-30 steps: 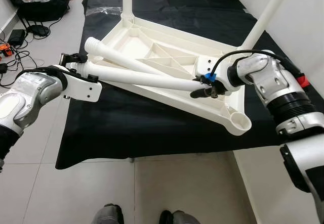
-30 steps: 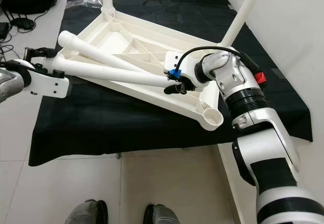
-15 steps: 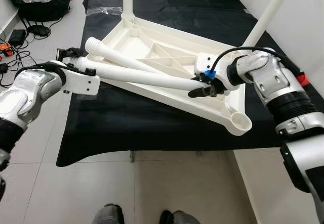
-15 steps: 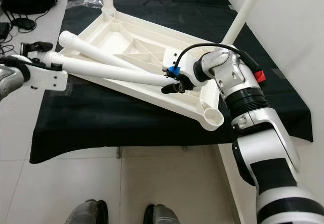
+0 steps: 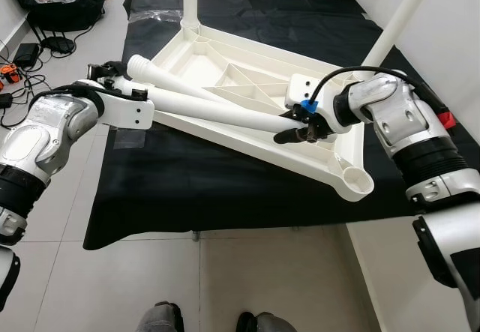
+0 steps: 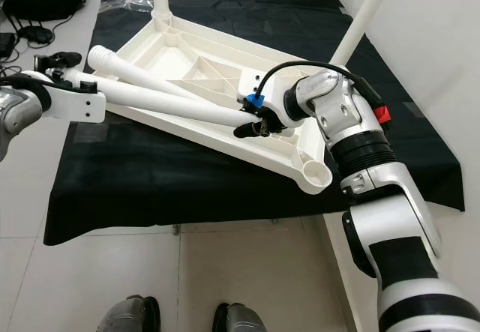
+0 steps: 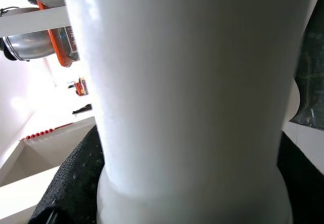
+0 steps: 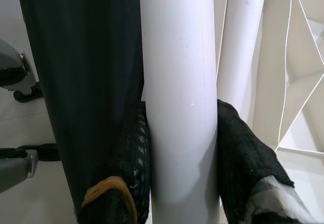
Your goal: Building children table
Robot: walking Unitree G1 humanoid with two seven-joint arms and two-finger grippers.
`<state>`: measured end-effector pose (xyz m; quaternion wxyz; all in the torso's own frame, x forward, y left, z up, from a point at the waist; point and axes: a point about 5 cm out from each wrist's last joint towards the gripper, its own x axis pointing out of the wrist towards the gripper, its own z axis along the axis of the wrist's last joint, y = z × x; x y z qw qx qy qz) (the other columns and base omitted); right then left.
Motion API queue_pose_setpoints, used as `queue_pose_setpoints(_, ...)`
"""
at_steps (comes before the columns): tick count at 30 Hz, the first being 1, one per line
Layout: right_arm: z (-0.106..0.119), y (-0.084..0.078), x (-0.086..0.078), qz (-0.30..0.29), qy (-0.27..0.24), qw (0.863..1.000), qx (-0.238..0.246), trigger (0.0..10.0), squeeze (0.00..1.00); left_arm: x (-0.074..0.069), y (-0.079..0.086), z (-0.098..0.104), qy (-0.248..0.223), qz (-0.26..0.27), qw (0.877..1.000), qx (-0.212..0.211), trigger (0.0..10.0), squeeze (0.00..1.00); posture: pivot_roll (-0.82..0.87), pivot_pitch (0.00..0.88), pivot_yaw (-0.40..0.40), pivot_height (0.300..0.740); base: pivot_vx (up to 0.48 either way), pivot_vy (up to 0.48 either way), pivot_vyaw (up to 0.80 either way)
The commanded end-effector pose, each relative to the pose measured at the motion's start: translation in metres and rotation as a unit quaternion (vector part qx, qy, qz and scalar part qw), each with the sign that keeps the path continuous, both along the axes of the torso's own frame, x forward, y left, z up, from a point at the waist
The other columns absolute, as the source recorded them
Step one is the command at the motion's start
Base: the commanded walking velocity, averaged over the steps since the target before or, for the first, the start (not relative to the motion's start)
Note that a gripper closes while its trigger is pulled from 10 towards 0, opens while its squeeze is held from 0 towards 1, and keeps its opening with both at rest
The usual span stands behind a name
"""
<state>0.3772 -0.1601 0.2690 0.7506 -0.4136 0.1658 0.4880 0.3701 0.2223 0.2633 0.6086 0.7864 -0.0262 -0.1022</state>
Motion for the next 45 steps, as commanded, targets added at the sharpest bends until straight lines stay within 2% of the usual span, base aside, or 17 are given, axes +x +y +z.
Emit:
queue_pose_setpoints(1, 0.003, -0.001, -0.002, 0.007, -0.001, 1.0, 0.012, 0.0, 0.0, 0.001, -0.001, 0.002, -0.006, 0.0, 1.0, -0.008, 0.0, 0.0, 0.02, 0.129, -0.103, 0.74, 0.0, 0.0, 0.0)
queue_pose_setpoints(10, 0.003, 0.002, -0.001, -0.011, -0.004, 1.0, 0.028, 0.0, 0.0, 0.002, 0.001, 0.006, -0.014, 0.006, 1.0, -0.016, 0.0, 0.0, 0.02, 0.127, -0.105, 0.74, 0.0, 0.0, 0.0)
queue_pose_setpoints(11, 0.002, 0.001, 0.003, -0.029, -0.014, 0.999, 0.032, 10.0, 0.86, 0.001, -0.001, 0.004, -0.015, 0.004, 1.0, -0.015, 10.0, 0.0, 0.02, 0.126, -0.103, 0.74, 0.0, 0.0, 0.0)
queue_pose_setpoints(12, 0.002, 0.001, 0.004, -0.033, -0.016, 0.999, 0.033, 10.0, 1.0, 0.001, -0.002, 0.002, -0.012, 0.003, 1.0, -0.015, 10.0, 0.0, 0.02, 0.126, -0.103, 0.74, 0.0, 0.0, 0.0)
queue_pose_setpoints(23, 0.01, 0.003, 0.007, -0.045, -0.032, 0.996, 0.068, 10.0, 1.0, 0.0, -0.004, -0.003, -0.003, 0.0, 1.0, -0.013, 10.0, 0.0, 0.02, 0.123, -0.102, 0.74, 0.0, 0.0, 0.0)
queue_pose_setpoints(24, 0.014, 0.003, 0.009, -0.055, -0.044, 0.994, 0.08, 10.0, 1.0, 0.0, -0.004, -0.004, -0.003, 0.0, 1.0, -0.013, 10.0, 0.0, 0.02, 0.123, -0.102, 0.74, 0.0, 0.0, 0.0)
queue_pose_setpoints(25, 0.022, 0.002, 0.012, -0.061, -0.069, 0.991, 0.096, 10.0, 0.0, -0.001, -0.003, -0.005, -0.001, 0.001, 1.0, -0.013, 10.0, 0.0, 0.02, 0.121, -0.101, 0.74, 0.0, 0.0, 0.0)
queue_pose_setpoints(29, 0.039, -0.005, 0.015, -0.068, -0.107, 0.986, 0.112, 10.0, 0.0, -0.002, 0.0, -0.01, 0.008, 0.01, 1.0, -0.016, 10.0, 0.0, 0.02, 0.12, -0.102, 0.74, 0.0, 0.0, 0.0)
queue_pose_setpoints(34, 0.047, -0.012, 0.015, -0.076, -0.116, 0.982, 0.126, 10.0, 0.0, -0.003, 0.006, -0.013, 0.012, 0.022, 0.999, -0.02, 10.0, 0.0, 0.02, 0.119, -0.103, 0.74, 0.0, 0.0, 0.0)
queue_pose_setpoints(37, 0.056, -0.02, 0.015, -0.093, -0.115, 0.976, 0.162, 10.0, 0.0, -0.004, 0.012, -0.015, 0.016, 0.036, 0.999, -0.027, 10.0, 0.0, 0.02, 0.118, -0.104, 0.74, 0.0, 0.0, 0.0)
queue_pose_setpoints(39, 0.061, -0.021, 0.011, -0.071, -0.111, 0.972, 0.193, 10.0, 0.0, -0.005, 0.017, -0.018, 0.02, 0.047, 0.998, -0.035, 10.0, 0.0, 0.02, 0.117, -0.101, 0.74, 0.0, 0.0, 0.0)
queue_pose_setpoints(44, 0.063, -0.018, 0.002, -0.014, -0.105, 0.97, 0.219, 10.0, 0.0, -0.006, 0.022, -0.019, 0.023, 0.056, 0.997, -0.045, 10.0, 0.0, 0.02, 0.117, -0.1, 0.74, 0.0, 0.0, 0.0)
queue_pose_setpoints(45, 0.066, -0.019, 0.001, -0.007, -0.106, 0.964, 0.246, 10.0, 0.0, -0.007, 0.023, -0.018, 0.017, 0.058, 0.997, -0.051, 10.0, 0.0, 0.02, 0.114, -0.099, 0.74, 0.0, 0.0, 0.0)
